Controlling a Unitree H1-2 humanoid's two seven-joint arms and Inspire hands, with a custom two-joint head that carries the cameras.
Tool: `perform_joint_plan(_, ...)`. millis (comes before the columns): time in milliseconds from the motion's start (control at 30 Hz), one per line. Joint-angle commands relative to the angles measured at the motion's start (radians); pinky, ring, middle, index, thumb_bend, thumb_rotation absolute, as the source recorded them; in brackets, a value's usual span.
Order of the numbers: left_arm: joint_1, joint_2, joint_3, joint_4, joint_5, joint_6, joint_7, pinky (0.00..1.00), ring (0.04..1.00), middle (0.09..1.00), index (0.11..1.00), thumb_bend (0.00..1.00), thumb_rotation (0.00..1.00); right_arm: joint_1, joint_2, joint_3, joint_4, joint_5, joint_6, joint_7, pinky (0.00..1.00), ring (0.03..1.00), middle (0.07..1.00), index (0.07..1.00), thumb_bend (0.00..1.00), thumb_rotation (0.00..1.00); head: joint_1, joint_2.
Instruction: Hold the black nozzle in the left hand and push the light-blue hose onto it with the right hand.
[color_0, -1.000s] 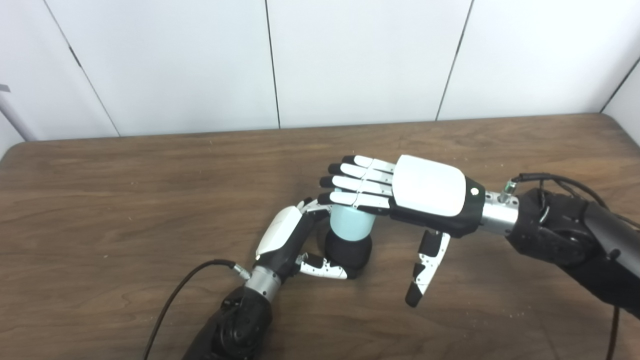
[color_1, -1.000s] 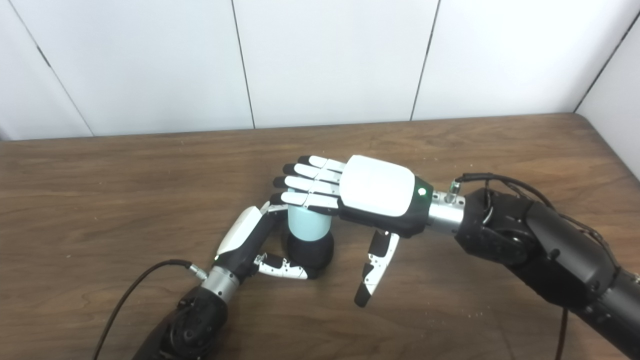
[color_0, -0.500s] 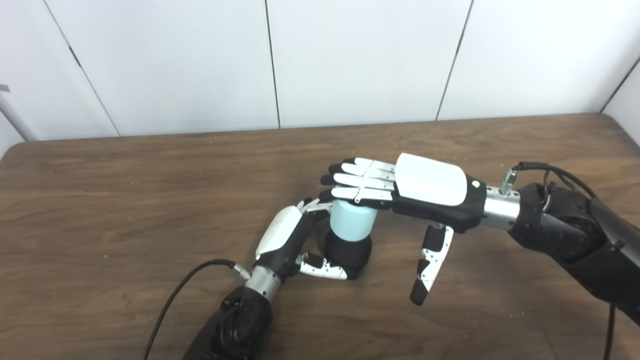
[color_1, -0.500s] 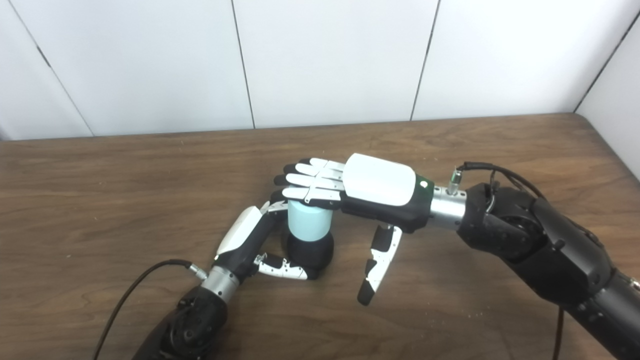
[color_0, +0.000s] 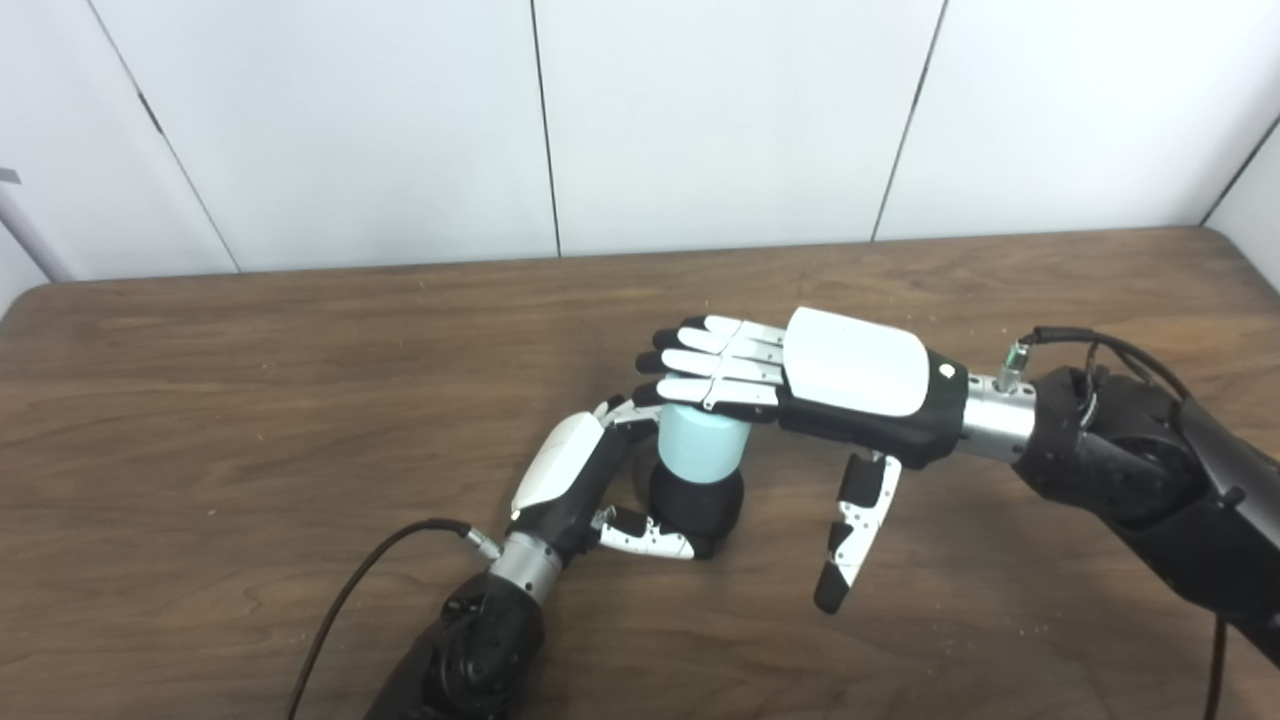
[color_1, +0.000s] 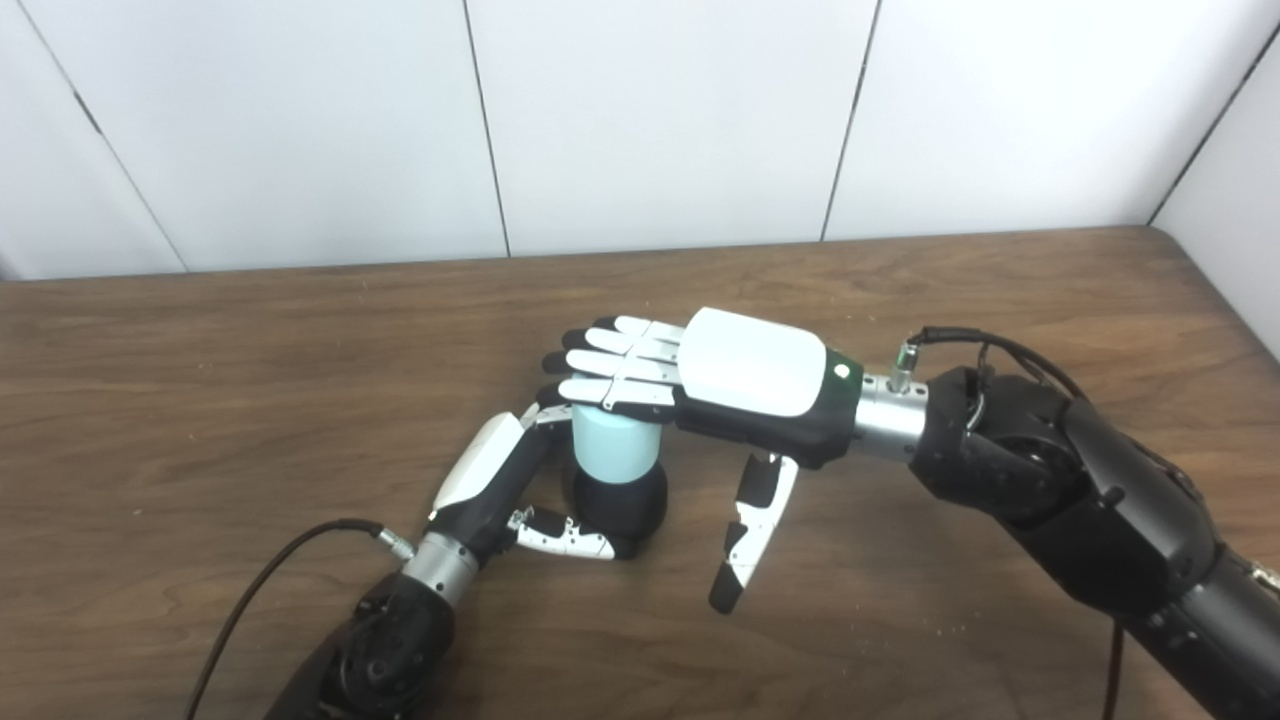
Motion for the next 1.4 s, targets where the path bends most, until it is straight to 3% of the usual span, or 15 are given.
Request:
perform_joint_plan(0,0.029,0.015,-0.008,0.026,0.027,0.049,-0.041,1.0,0.928,0.804,0.485,0.52,0.07,0.03,-0.018,0.059,-0.005,-0.075,-0.015,0.052,1.0,1.0,1.0,0.96,0.99,0.68,0.0,0.001)
perform_joint_plan(567,0.028,0.017,-0.009,0.024,0.032,0.048,-0.043,1.0,0.93,0.8,0.486,0.52,0.07,-0.002,-0.044,0.128,-0.008,-0.161,-0.015,-0.033,1.0,1.0,1.0,0.951,0.97,0.75,-0.001,0.002)
perform_joint_plan(1067,0.03,0.016,-0.01,0.026,0.031,0.045,-0.042,1.0,0.929,0.806,0.486,0.52,0.07,0.019,-0.047,0.095,-0.024,-0.146,-0.015,-0.067,1.0,1.0,1.0,1.0,1.0,0.72,-0.001,0.002)
perform_joint_plan(1367,0.029,0.016,-0.012,0.023,0.033,0.052,-0.046,1.0,0.934,0.811,0.486,0.52,0.07,0.036,-0.051,0.103,-0.014,-0.197,-0.015,-0.289,1.0,1.0,1.0,1.0,1.0,0.75,0.002,0.001)
